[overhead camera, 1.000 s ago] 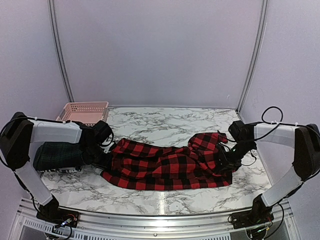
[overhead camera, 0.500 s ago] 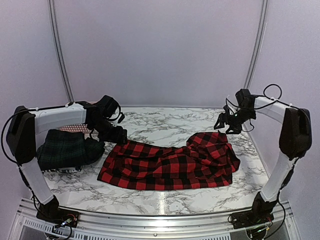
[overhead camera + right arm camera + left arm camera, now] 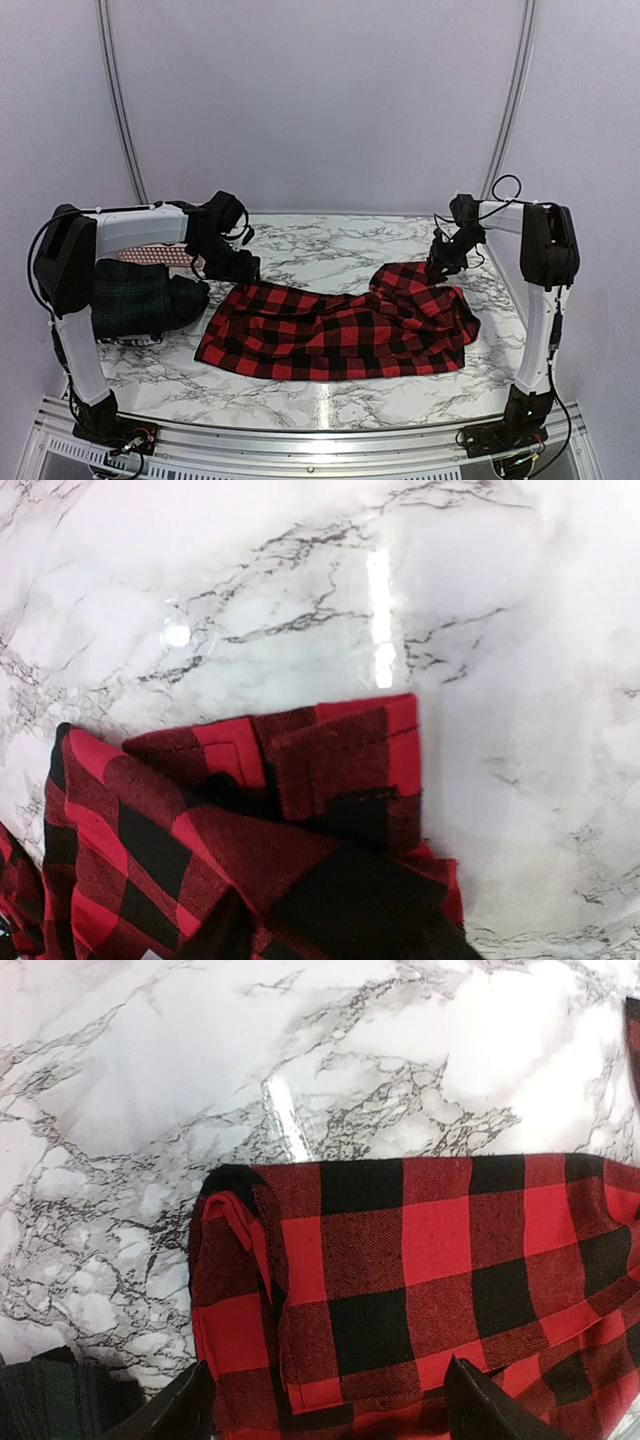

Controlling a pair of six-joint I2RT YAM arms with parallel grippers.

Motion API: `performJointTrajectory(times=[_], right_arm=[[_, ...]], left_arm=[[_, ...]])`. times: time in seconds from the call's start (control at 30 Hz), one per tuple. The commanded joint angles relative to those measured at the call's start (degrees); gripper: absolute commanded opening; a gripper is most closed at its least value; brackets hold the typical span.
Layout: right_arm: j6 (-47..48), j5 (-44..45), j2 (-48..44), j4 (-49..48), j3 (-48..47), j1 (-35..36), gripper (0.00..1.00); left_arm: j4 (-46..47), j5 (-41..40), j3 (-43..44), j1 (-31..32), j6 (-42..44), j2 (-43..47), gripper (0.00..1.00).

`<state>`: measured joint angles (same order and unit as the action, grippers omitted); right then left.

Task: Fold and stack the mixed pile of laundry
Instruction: Pick up the crumpled shirt from the center of the board.

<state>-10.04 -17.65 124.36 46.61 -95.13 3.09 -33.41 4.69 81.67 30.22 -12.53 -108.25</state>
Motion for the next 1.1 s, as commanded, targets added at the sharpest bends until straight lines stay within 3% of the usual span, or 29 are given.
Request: performJointTrajectory(times=[0.0,0.03,0.07,0.17,0.43,0.73,1.07], right_arm=[[0.5,-4.2,1.8,-1.2,-4.2,0.2,0.13],[0.7,-4.7,1.5,-1.1,-5.0,0.1,0.03],[0.8,-4.8,1.0,-0.8,-6.5,0.2,0.00],[0.7,-5.8,-1.4,-1.0,-8.9,0.2,0.00],[-0.4,-9.3,-8.2,-3.7,-10.2,0.2,0.00],[-0.6,-11.1,-11.3,-3.2,-11.0,0.2,0.00],[-0.5,-10.7,-13.6,-2.3,-10.6,0.2,0.00]], left_arm=[[0.6,3.4,0.4,-0.1,1.6,-3.2,0.78],[0.8,4.1,0.1,0.0,2.4,-3.2,0.74],[0.9,4.4,-0.2,0.0,2.9,-3.1,0.70],[0.6,5.1,-1.6,0.0,1.8,-1.8,0.59],[2.4,3.6,-10.6,0.0,-6.1,2.3,0.59],[6.3,4.2,-8.4,-0.1,-11.1,-2.4,0.58],[8.7,7.4,-7.3,-0.1,-12.4,-5.0,0.39]])
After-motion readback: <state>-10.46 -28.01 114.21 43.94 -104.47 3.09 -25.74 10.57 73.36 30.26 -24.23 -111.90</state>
